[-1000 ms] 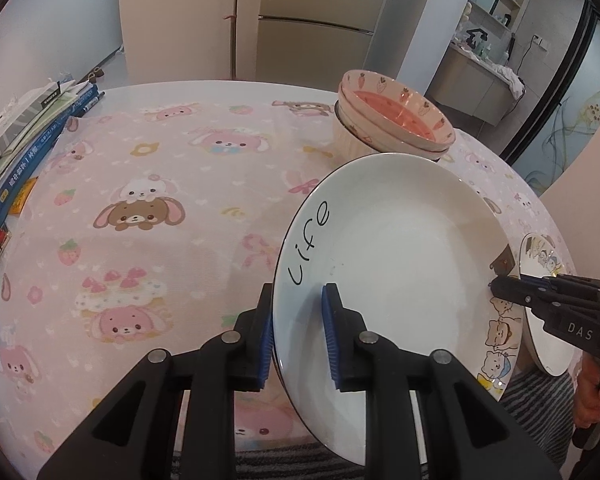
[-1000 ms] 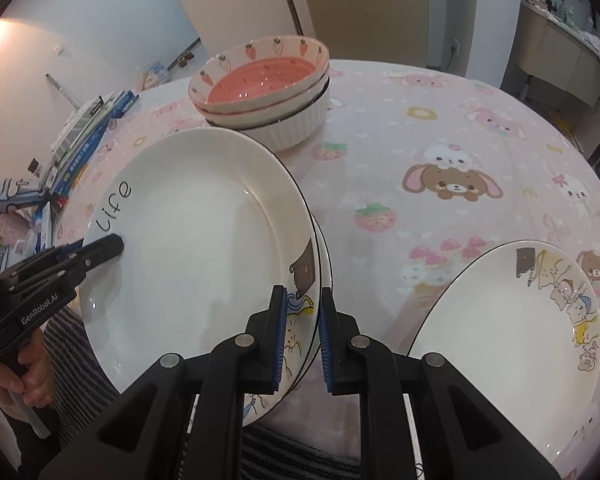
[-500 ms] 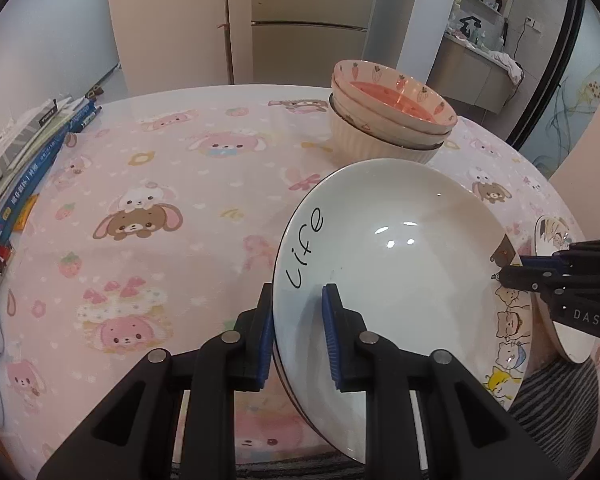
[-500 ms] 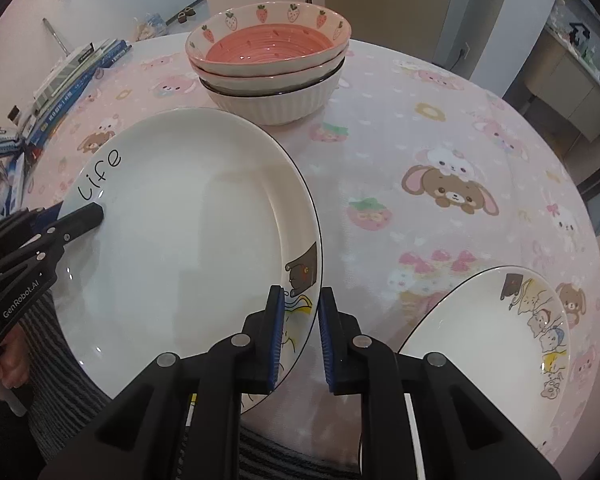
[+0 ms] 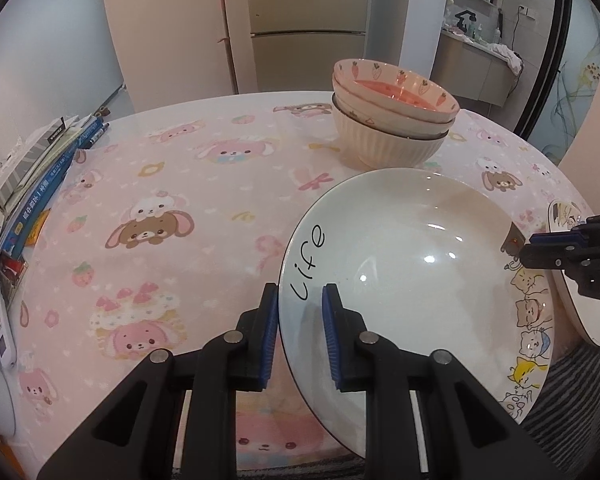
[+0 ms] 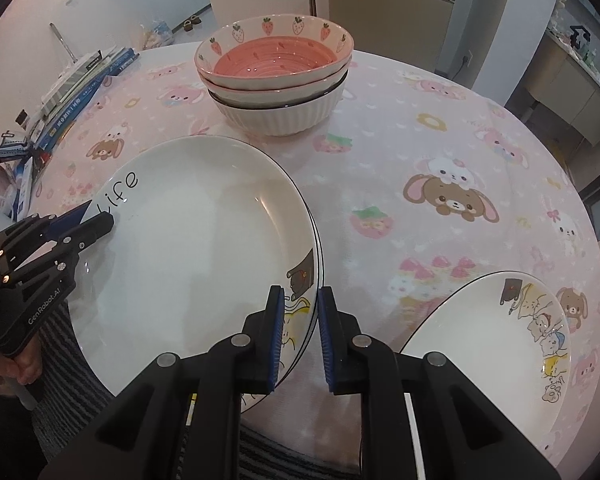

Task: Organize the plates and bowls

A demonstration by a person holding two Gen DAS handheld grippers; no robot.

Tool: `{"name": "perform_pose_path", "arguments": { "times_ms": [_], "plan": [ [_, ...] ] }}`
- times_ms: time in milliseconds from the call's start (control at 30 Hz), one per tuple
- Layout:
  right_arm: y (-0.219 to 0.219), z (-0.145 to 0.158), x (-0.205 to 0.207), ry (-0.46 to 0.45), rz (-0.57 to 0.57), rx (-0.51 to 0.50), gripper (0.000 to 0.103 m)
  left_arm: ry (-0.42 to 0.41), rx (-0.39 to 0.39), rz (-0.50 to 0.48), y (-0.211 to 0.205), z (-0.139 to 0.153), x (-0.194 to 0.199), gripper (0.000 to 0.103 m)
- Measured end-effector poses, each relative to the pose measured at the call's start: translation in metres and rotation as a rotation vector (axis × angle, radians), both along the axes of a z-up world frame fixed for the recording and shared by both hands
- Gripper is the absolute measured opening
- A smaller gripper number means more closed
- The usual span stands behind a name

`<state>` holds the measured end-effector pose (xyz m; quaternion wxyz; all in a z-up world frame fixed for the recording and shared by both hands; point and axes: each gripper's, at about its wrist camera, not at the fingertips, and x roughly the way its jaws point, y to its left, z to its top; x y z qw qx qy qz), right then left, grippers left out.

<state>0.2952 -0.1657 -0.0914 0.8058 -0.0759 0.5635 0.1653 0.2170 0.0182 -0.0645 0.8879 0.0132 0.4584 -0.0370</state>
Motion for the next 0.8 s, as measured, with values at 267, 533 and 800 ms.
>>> {"name": "perform_pose_path", "arguments": {
  "times_ms": [267, 533, 800],
  "plan": [
    [-0.003, -0.001, -0.001, 0.0, -0.007, 0.025, 0.018, -0.056, -0.001, -0.011, 0.0, 0.01, -0.007, 0.019],
    [-0.013, 0.0, -0.003, 0.022, -0.016, 0.085, 0.018, -0.101, -0.021, -0.06, -0.01, 0.022, -0.016, 0.019],
    [-0.019, 0.026, -0.037, -0.125, -0.008, 0.057, 0.018, -0.194, -0.002, -0.074, -0.019, 0.043, -0.031, 0.019]
  ]
}}
